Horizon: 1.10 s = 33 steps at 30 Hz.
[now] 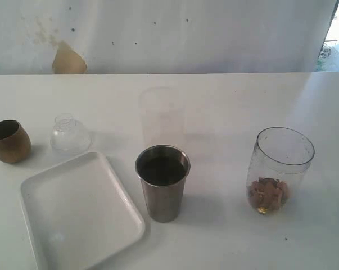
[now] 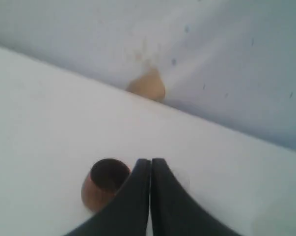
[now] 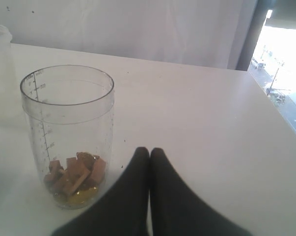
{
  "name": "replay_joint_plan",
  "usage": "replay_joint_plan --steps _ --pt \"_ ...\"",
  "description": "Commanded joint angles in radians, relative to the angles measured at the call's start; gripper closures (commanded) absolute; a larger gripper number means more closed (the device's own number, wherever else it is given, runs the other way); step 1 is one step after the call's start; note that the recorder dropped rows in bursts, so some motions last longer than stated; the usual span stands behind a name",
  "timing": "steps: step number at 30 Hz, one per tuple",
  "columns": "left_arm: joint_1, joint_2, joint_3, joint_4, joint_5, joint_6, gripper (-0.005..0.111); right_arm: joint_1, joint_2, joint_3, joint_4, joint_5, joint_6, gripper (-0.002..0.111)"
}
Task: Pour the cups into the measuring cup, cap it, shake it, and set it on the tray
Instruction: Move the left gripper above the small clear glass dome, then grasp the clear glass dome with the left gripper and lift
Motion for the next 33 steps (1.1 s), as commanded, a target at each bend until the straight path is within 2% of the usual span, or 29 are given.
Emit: replay_joint_plan --steps 1,3,5,8,12,15,17,18,20,23,27,29,30,32,33 --pt "-0.014 0.351 -0.158 -0.460 0.100 0.624 0.081 -0.006 -0.004 0.000 0.000 -0.009 -0.002 0.108" --pt "-0.020 0.468 -0.243 -0.472 0.157 0.626 0.063 -0.006 -0.004 0.000 0.000 -0.009 -0.002 0.108" --pt "-0.038 0.582 -0.346 -0.434 0.230 0.611 0.053 -0.006 -0.004 0.000 0.000 -0.009 -0.002 0.108" --pt "-0.106 0.753 -0.494 -0.283 0.301 0.536 0.052 -0.006 -0.004 0.000 0.000 -0.009 -0.002 0.108" --pt "-0.245 0.917 -0.652 0.121 0.281 0.244 0.052 -0.006 -0.004 0.000 0.000 -0.009 -0.002 0.108" --pt "-0.331 1.026 -0.769 0.408 0.333 0.046 0.051 -0.006 -0.004 0.000 0.000 -0.009 -0.002 0.108" --pt "-0.366 1.101 -0.848 0.493 0.417 -0.042 0.044 -0.006 -0.004 0.000 0.000 -0.009 -0.002 0.108" --pt "-0.375 1.166 -0.911 0.480 0.495 -0.051 0.035 -0.006 -0.004 0.000 0.000 -0.009 -0.002 0.108" --pt "-0.375 1.234 -0.980 0.458 0.558 -0.077 0.032 -0.006 -0.004 0.000 0.000 -0.009 -0.002 0.108" --pt "-0.375 1.288 -1.007 0.442 0.556 -0.126 0.038 -0.006 -0.004 0.000 0.000 -0.009 -0.002 0.108" --pt "-0.375 1.361 -1.007 0.521 0.519 -0.242 0.039 -0.006 -0.004 0.000 0.000 -0.009 -0.002 0.108" --pt "-0.375 1.366 -1.007 0.519 0.499 -0.242 0.042 -0.006 -0.004 0.000 0.000 -0.009 -0.002 0.108" --pt "-0.375 1.365 -1.007 0.519 0.497 -0.242 0.046 -0.006 -0.004 0.000 0.000 -0.009 -0.002 0.108" --pt "-0.375 1.365 -1.007 0.519 0.508 -0.242 0.066 -0.006 -0.004 0.000 0.000 -0.009 -0.002 0.108" --pt "-0.375 1.365 -1.007 0.519 0.527 -0.224 0.085 -0.006 -0.004 0.000 0.000 -0.009 -0.002 0.108"
